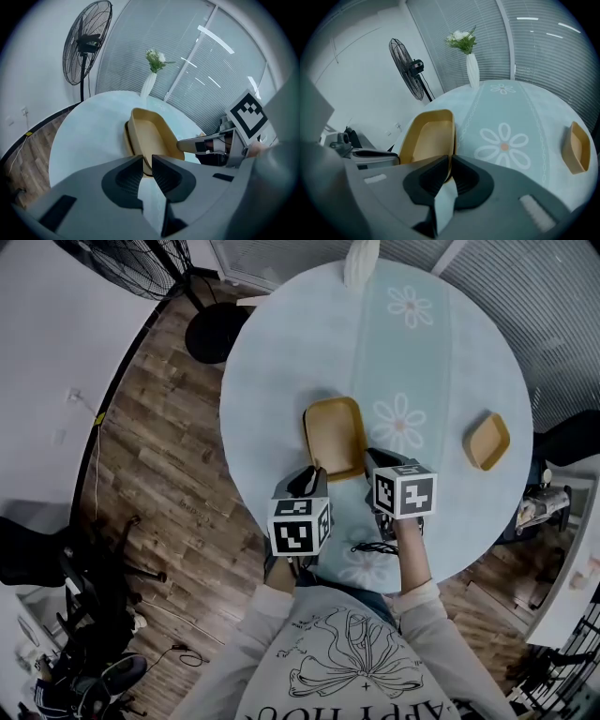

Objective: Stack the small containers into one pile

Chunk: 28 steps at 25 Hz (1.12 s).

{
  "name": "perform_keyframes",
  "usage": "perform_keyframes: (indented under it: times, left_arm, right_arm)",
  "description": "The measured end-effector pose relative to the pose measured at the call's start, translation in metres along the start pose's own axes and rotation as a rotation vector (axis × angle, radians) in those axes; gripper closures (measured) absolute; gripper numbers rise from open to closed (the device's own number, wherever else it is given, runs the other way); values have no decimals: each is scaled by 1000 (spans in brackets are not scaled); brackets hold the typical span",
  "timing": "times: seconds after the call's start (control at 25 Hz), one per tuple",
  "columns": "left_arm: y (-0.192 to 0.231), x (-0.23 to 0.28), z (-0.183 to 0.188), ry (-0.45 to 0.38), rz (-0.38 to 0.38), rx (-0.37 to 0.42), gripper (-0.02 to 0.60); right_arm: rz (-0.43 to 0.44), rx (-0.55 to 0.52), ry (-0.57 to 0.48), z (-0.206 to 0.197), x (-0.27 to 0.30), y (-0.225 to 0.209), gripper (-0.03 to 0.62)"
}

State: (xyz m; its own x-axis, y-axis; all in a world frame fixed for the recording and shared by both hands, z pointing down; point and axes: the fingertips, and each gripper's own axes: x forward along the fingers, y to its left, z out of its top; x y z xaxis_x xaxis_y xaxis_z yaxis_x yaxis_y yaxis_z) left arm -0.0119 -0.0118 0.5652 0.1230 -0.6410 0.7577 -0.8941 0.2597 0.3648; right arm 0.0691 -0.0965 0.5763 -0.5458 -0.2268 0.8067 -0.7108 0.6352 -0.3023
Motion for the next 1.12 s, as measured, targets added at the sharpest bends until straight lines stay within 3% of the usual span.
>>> perform_keyframes:
  times: [0.56, 0.8, 1.12]
  left_arm:
    - [10, 5, 4, -16, 31, 42, 514]
    - [14, -4, 19, -54, 54, 60, 514]
    - [-3, -30, 51, -136, 34, 136, 514]
  right_arm:
    - [-17, 33, 23, -8, 12, -1, 553]
    - [-34, 62, -30, 1, 2, -4, 522]
    - [-55, 149, -174, 21, -37, -6, 536]
